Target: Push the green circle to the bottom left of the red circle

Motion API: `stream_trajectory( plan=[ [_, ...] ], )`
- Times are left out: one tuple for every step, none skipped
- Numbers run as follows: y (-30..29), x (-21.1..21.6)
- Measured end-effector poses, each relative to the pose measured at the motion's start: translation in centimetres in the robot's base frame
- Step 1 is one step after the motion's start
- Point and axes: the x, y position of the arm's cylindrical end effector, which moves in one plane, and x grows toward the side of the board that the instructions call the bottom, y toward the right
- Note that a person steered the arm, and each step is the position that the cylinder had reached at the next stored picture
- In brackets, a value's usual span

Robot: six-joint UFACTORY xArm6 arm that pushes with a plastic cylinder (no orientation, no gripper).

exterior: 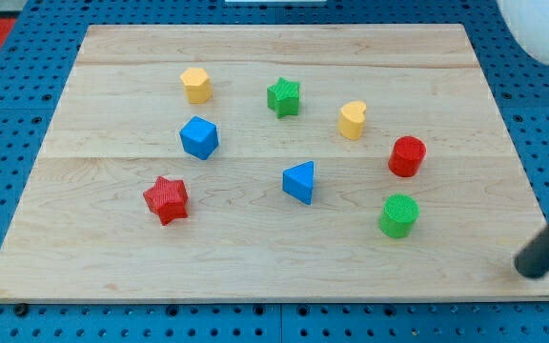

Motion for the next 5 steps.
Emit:
stream_trajectory(
  plan=[
    [-3.6, -0.8],
    [-3.3, 1.1],
    [-7.1, 1.0],
    [-8.4, 0.2],
    [-9.2, -0.9]
  ],
)
